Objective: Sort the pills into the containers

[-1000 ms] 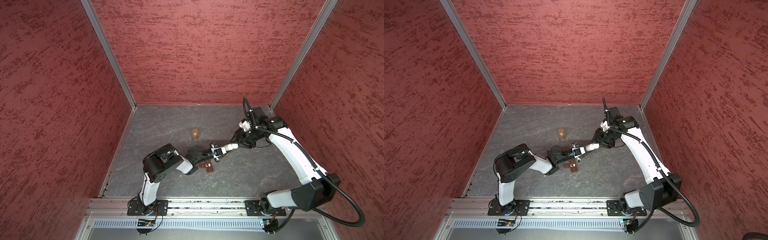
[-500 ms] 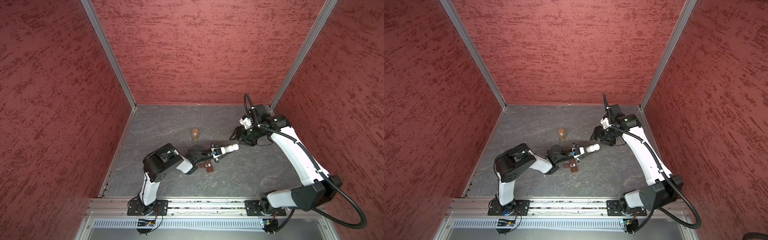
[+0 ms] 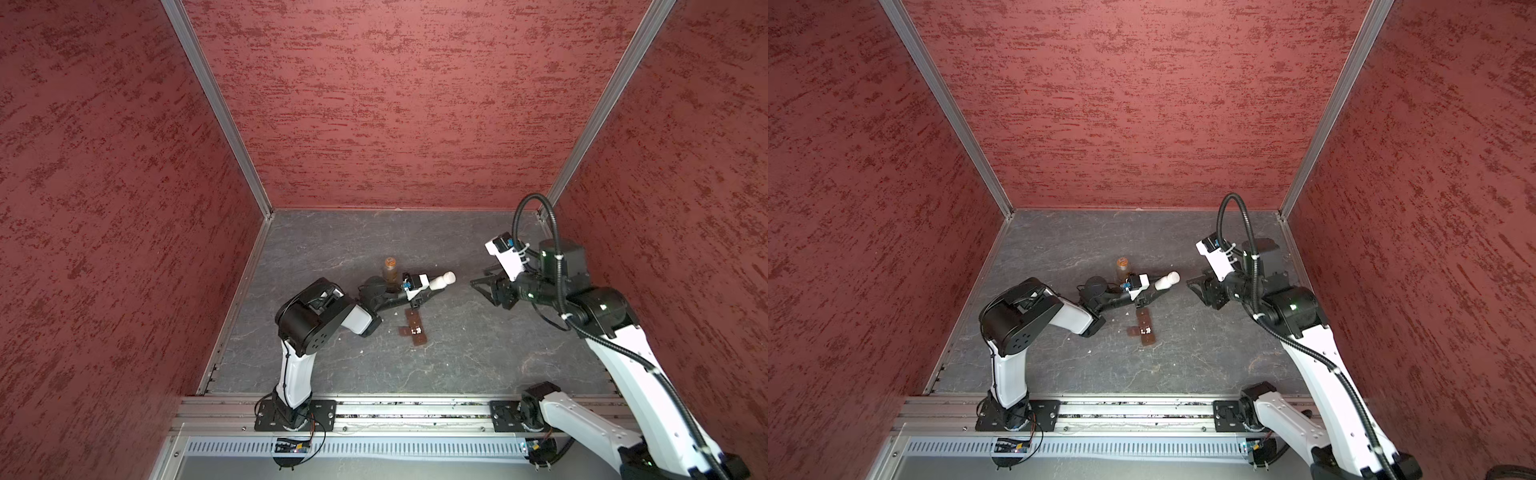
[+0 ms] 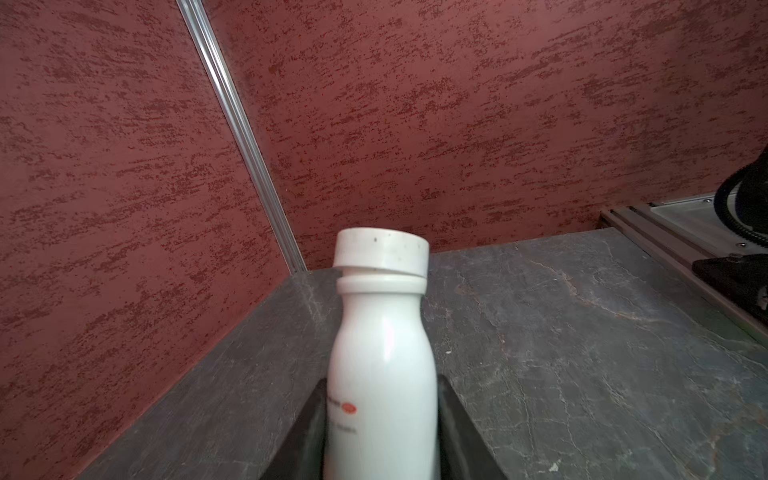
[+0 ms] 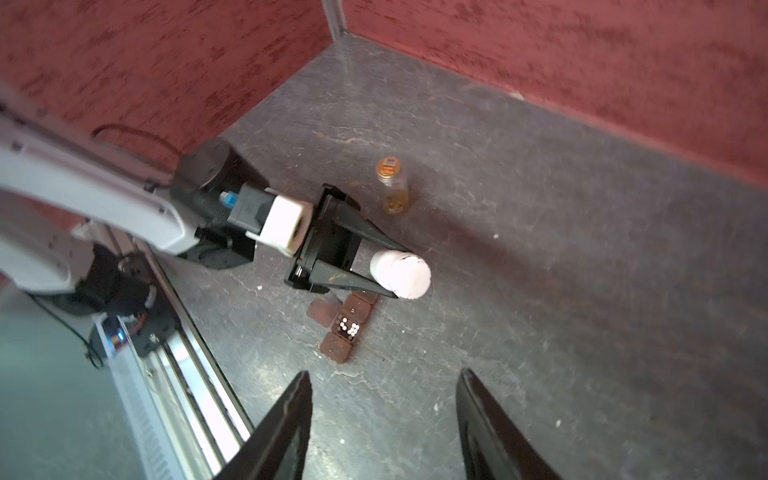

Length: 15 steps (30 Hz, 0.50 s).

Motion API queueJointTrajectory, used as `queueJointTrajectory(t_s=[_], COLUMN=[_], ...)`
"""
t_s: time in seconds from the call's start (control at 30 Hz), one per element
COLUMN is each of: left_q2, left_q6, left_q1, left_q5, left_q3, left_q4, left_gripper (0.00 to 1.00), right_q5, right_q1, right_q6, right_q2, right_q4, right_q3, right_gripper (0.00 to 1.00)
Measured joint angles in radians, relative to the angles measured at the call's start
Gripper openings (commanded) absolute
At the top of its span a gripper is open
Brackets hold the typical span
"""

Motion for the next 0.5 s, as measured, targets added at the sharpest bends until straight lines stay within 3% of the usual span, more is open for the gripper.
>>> queueJointTrajectory(t_s=[0.23, 0.5], left_q2=[-0.055, -0.087], left_q6=[-0.027, -0.024], left_q1=[-0.014, -0.067], left_q5=[0.032, -0.016], left_q3=[-0.066, -0.135], left_q4=[0.000, 0.000], left_gripper=[0.00, 0.00], right_q5=[-0.065, -0.066], right_q1=[0.003, 0.051], right_q6=[-0.418, -0.605], right_q2=[0.091, 0.104], right_q4=[0.023, 0.043], right_q3=[-0.053, -0.074], right_gripper=[0.56, 0.56])
